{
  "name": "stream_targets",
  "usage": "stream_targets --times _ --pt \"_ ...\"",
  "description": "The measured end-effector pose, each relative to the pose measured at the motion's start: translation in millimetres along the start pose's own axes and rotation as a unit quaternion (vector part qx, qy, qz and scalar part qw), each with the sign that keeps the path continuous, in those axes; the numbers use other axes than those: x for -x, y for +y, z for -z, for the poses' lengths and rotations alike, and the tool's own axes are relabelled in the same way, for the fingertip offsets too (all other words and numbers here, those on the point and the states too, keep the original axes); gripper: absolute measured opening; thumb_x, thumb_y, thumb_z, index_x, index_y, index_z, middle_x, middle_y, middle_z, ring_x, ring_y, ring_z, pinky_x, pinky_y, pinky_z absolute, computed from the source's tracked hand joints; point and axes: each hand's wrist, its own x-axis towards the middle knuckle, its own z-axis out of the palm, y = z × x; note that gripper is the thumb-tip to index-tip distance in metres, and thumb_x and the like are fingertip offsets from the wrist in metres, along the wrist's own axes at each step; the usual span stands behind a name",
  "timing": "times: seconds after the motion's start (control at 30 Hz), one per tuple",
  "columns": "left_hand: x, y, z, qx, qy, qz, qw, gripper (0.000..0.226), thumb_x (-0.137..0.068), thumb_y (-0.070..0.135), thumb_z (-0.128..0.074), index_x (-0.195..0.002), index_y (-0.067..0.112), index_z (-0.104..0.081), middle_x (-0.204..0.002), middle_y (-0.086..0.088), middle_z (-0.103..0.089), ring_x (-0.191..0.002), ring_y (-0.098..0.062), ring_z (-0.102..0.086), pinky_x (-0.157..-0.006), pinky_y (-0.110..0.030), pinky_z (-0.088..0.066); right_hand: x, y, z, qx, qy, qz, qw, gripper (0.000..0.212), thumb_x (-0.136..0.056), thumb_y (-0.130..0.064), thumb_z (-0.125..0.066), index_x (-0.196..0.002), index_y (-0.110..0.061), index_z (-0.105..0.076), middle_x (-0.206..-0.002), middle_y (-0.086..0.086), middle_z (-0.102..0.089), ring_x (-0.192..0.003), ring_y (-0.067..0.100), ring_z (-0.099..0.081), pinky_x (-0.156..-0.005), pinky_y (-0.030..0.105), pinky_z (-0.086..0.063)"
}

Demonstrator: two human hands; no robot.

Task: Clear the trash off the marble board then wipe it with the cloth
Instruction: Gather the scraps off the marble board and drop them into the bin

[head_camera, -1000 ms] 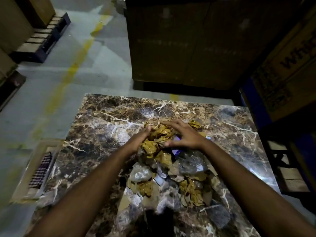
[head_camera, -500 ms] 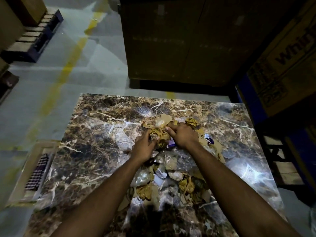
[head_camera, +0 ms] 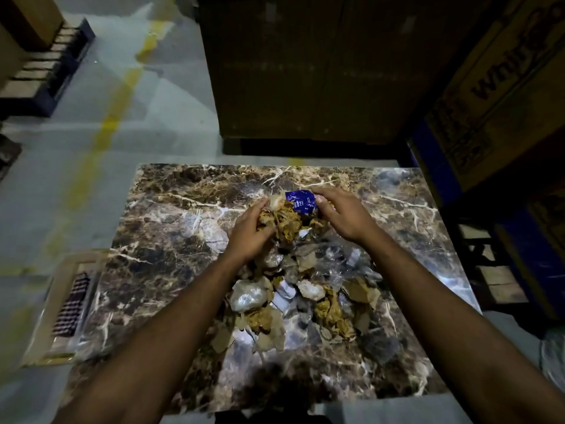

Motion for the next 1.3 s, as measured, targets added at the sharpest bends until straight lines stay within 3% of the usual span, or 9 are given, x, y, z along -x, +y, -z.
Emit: stream_targets --times 0.17,0.37,0.53,0.63,0.77,0.9,1.03,1.2,1.3 --pt "28 -1 11 0.027 -0.009 -0.059 0.998 0.076 -0.090 0.024 -0.071 -0.148 0.056 -0.033 -0.158 -0.002 -0.040 -0.139 -0.025 -0.042 -0.112 -0.061 -0.037 55 17 4 -0.054 0.070 -0.017 0.996 0.041 -0.107 -0.043 -0.042 -0.142 -0.026 -0.057 -0.143 0.007 -0.056 -0.127 0.022 -0.052 -0.099 0.037 -0.039" --pt "85 -27 17 0.034 0.051 -0.023 0.998 0.075 -0.085 0.057 -0.070 -0.147 0.057 -0.029 -0.160 -0.004 -0.029 -0.141 -0.028 -0.033 -0.111 -0.064 -0.035 144 68 -5 -0.146 0.210 -0.159 0.954 0.057 -0.096 -0.065 -0.042 -0.137 -0.030 -0.060 -0.142 0.004 -0.056 -0.129 0.025 -0.053 -0.098 0.041 -0.047" --pt "149 -86 6 -0.161 -0.093 -0.049 0.981 0.146 -0.050 0.077 -0.085 -0.154 0.052 0.014 -0.166 0.014 0.022 -0.150 -0.016 0.013 -0.116 -0.058 -0.001 205 88 -60 -0.109 -0.027 -0.212 0.971 0.127 -0.065 -0.081 -0.075 -0.158 -0.049 0.006 -0.171 -0.005 0.011 -0.156 0.028 -0.002 -0.119 0.063 -0.015" --pt "159 -117 -3 -0.247 -0.152 -0.059 0.955 0.154 -0.043 0.091 -0.075 -0.154 0.046 0.021 -0.164 0.009 0.029 -0.154 -0.024 0.018 -0.122 -0.062 -0.001 214 82 -86 0.022 -0.079 -0.186 0.979 0.151 -0.043 -0.103 -0.059 -0.154 -0.046 0.026 -0.166 -0.003 0.029 -0.154 0.027 0.019 -0.119 0.062 0.005" --pt "145 -116 -14 -0.275 -0.123 -0.044 0.953 0.148 -0.049 0.094 -0.066 -0.153 0.041 0.025 -0.166 0.006 0.024 -0.155 -0.024 0.010 -0.124 -0.055 -0.002 192 63 -98 0.062 -0.071 -0.225 0.970 0.146 -0.057 -0.092 -0.066 -0.154 -0.038 0.029 -0.165 0.005 0.031 -0.153 0.035 0.020 -0.119 0.067 0.010" --pt "138 -96 -30 -0.251 -0.063 -0.045 0.965 0.133 -0.062 0.082 -0.070 -0.160 0.033 0.006 -0.169 0.003 0.008 -0.154 -0.021 0.001 -0.122 -0.050 -0.004 176 49 -107 0.066 -0.073 -0.230 0.968 0.143 -0.068 -0.077 -0.074 -0.149 -0.038 0.038 -0.166 0.010 0.027 -0.154 0.038 0.017 -0.120 0.070 0.004" --pt "137 -86 -38 -0.231 -0.028 0.003 0.973 0.141 -0.062 0.069 -0.082 -0.156 0.040 0.018 -0.170 0.001 0.006 -0.155 -0.026 0.000 -0.121 -0.050 -0.001 187 49 -103 0.031 -0.033 -0.243 0.969 0.156 -0.051 -0.090 -0.073 -0.153 -0.037 0.032 -0.165 0.004 0.032 -0.152 0.030 0.024 -0.115 0.064 0.016" --pt "162 -98 -30 -0.198 -0.016 0.013 0.980 0.157 -0.044 0.085 -0.078 -0.157 0.035 0.019 -0.167 0.007 0.022 -0.152 -0.020 0.012 -0.119 -0.054 0.003 233 71 -86 -0.014 0.016 -0.262 0.965 0.160 -0.039 -0.079 -0.086 -0.157 -0.047 0.018 -0.168 -0.005 0.025 -0.156 0.033 0.008 -0.119 0.070 -0.009" --pt "180 -103 -31 -0.201 -0.007 -0.035 0.979 0.154 -0.046 0.086 -0.079 -0.159 0.035 0.014 -0.167 0.006 0.021 -0.153 -0.018 0.012 -0.119 -0.051 0.003 248 77 -85 0.002 0.014 -0.270 0.963 0.157 -0.037 -0.079 -0.083 -0.157 -0.049 0.015 -0.167 -0.008 0.027 -0.155 0.036 0.005 -0.117 0.071 -0.011"
